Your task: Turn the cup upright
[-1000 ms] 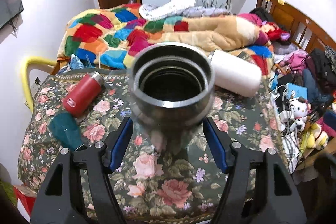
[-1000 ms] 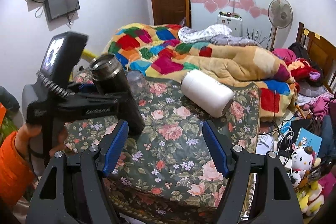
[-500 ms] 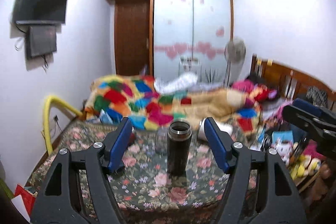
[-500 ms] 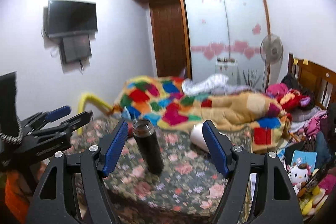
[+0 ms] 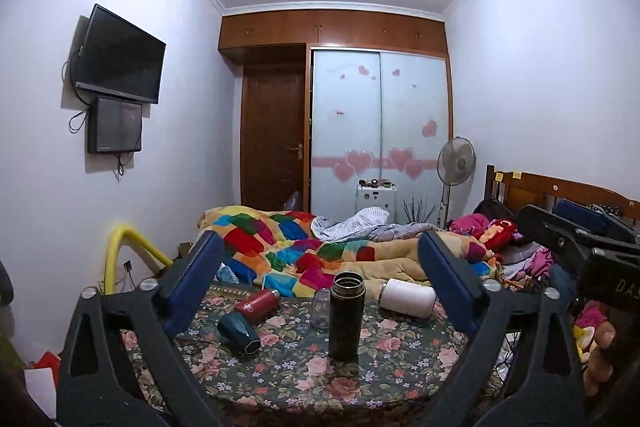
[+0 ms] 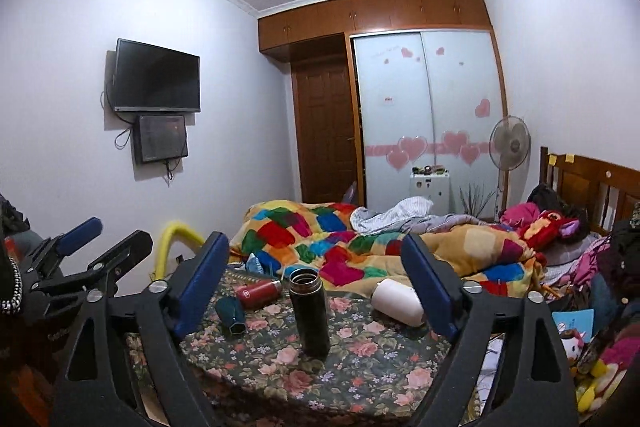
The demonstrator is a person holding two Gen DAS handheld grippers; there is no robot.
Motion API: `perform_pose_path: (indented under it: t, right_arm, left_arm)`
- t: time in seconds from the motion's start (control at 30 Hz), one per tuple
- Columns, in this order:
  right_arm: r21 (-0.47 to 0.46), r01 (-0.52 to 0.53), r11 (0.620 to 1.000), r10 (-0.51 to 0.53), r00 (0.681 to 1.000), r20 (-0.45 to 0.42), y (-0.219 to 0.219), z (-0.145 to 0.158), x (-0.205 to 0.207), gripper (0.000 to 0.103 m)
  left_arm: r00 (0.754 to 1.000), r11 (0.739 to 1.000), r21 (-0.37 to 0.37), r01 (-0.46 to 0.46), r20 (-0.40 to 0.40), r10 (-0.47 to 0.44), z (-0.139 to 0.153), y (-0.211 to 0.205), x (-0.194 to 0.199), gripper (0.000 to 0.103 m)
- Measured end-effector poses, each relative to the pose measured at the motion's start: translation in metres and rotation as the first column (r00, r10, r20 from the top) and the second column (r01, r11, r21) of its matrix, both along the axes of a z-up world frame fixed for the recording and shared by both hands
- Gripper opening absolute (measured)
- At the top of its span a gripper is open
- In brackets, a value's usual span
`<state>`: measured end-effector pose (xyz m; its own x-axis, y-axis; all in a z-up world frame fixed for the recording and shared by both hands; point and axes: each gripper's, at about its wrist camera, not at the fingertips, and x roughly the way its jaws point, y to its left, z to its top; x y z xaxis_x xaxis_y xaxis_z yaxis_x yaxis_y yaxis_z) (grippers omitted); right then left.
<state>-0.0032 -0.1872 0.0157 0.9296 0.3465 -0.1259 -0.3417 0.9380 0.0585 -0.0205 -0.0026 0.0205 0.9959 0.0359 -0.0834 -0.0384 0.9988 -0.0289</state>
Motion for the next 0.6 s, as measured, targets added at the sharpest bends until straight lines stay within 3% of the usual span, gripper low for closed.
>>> perform_pose_path:
  t: [0.07,0.6]
  right_arm:
    - [-0.004,0.009,1.000,-0.009,1.000,0.010,0.000,0.000,-0.005,0.103]
    - [-0.016,0.036,0.999,-0.036,0.999,-0.004,-0.002,-0.009,-0.014,0.103]
  left_arm:
    - [1.000,1.000,-0.001,-0.008,0.005,0.009,-0.001,-0.001,-0.003,0.103]
    - [1.000,1.000,-0.001,0.003,-0.019,-0.003,-0.009,-0.006,-0.010,0.103]
